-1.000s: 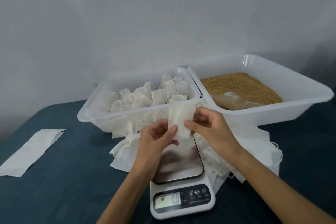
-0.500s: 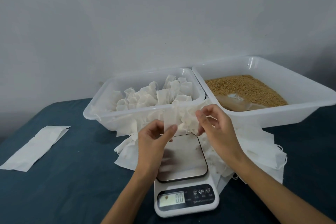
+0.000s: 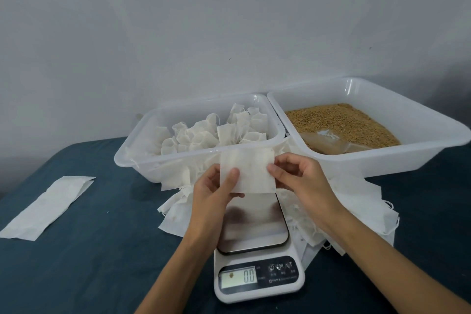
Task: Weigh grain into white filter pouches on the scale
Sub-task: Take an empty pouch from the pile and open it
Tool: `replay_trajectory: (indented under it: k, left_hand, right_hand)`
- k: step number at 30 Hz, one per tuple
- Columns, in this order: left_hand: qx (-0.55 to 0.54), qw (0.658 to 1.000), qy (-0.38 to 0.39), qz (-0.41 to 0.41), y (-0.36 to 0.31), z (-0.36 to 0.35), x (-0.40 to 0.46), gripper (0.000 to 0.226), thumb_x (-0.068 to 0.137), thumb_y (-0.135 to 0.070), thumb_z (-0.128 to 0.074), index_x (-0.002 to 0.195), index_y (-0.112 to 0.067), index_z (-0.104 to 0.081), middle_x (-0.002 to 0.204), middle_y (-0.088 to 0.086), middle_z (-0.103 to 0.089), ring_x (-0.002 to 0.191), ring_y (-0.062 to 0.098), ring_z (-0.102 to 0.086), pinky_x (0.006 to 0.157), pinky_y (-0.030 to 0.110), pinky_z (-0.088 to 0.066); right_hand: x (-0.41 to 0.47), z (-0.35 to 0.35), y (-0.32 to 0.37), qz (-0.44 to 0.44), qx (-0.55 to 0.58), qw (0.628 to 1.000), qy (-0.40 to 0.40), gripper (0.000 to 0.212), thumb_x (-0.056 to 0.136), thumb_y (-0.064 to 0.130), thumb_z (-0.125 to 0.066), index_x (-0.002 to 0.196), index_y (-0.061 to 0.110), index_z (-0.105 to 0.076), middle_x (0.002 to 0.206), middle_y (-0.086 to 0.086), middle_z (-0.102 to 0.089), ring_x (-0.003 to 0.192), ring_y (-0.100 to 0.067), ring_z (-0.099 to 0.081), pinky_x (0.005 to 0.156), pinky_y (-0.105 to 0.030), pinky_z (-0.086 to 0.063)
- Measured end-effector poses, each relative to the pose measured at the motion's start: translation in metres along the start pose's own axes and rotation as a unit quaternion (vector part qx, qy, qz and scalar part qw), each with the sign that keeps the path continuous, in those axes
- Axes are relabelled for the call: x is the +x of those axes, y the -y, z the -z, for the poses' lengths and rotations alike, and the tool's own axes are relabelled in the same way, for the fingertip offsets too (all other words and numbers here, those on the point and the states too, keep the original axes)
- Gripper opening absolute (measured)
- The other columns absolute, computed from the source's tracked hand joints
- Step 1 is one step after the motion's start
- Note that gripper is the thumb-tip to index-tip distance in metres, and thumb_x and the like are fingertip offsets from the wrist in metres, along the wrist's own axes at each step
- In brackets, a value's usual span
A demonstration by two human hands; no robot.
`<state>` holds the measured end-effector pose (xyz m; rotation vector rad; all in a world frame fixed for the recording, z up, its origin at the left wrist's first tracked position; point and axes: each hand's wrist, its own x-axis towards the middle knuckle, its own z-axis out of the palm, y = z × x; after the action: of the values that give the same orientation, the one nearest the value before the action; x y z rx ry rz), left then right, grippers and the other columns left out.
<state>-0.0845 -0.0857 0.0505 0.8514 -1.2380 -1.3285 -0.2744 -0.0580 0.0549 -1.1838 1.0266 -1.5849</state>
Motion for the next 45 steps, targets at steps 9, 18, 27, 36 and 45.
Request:
replay_trajectory:
  k: [9,18,27,36,45]
  left_hand:
    - [0.275,0.927,-0.036,-0.251,-0.002,-0.011,-0.013,0.03,0.087,0.0,-0.075,0.09,-0.028,-0.064,0.08,-0.007,-0.057,0.072,0.015,-0.054,0.07,0.025,-0.049]
    - [0.215,0.96,0.051,-0.172,-0.003,-0.01,-0.015,0.017,0.084,-0.027,-0.084,0.092,-0.024,-0.069,0.09,-0.007,-0.07,0.082,0.016,-0.067,0.079,0.026,-0.056]
    - [0.164,0.976,0.07,-0.128,-0.001,-0.007,-0.009,0.015,0.097,-0.01,-0.073,0.086,-0.021,-0.075,0.081,-0.002,-0.072,0.077,0.013,-0.066,0.077,0.023,-0.052]
    - [0.112,0.985,0.056,-0.121,0.0,-0.005,-0.006,0.013,0.095,-0.005,-0.074,0.09,-0.016,-0.07,0.077,0.004,-0.07,0.072,0.013,-0.063,0.07,0.021,-0.052]
    - [0.143,0.977,0.092,-0.127,-0.004,-0.007,-0.009,0.015,0.094,-0.031,-0.073,0.085,-0.019,-0.076,0.083,0.002,-0.074,0.077,0.006,-0.066,0.072,0.018,-0.051]
  right_hand:
    - [-0.002,-0.005,0.001,0.0,-0.001,1.0,0.017,0.021,0.084,0.011,-0.077,0.071,0.011,-0.06,0.06,0.007,-0.056,0.057,-0.005,-0.055,0.06,-0.018,-0.052]
    - [-0.005,-0.006,0.0,-0.005,0.042,0.993,0.109,0.01,0.088,0.002,-0.07,0.084,0.01,-0.073,0.079,-0.006,-0.071,0.078,-0.016,-0.069,0.078,-0.028,-0.057]
    - [-0.004,-0.005,0.003,-0.02,0.086,0.993,0.075,0.015,0.077,0.007,-0.076,0.08,0.009,-0.062,0.076,-0.007,-0.063,0.075,-0.022,-0.065,0.076,-0.03,-0.059]
    - [-0.007,-0.011,0.004,0.015,0.046,0.996,0.08,0.018,0.083,0.004,-0.076,0.093,0.004,-0.062,0.083,-0.008,-0.069,0.08,-0.023,-0.069,0.078,-0.034,-0.06]
    - [-0.009,-0.01,0.008,0.034,-0.005,0.994,0.104,0.019,0.079,0.007,-0.081,0.079,0.015,-0.064,0.075,-0.006,-0.066,0.073,-0.02,-0.066,0.076,-0.026,-0.056]
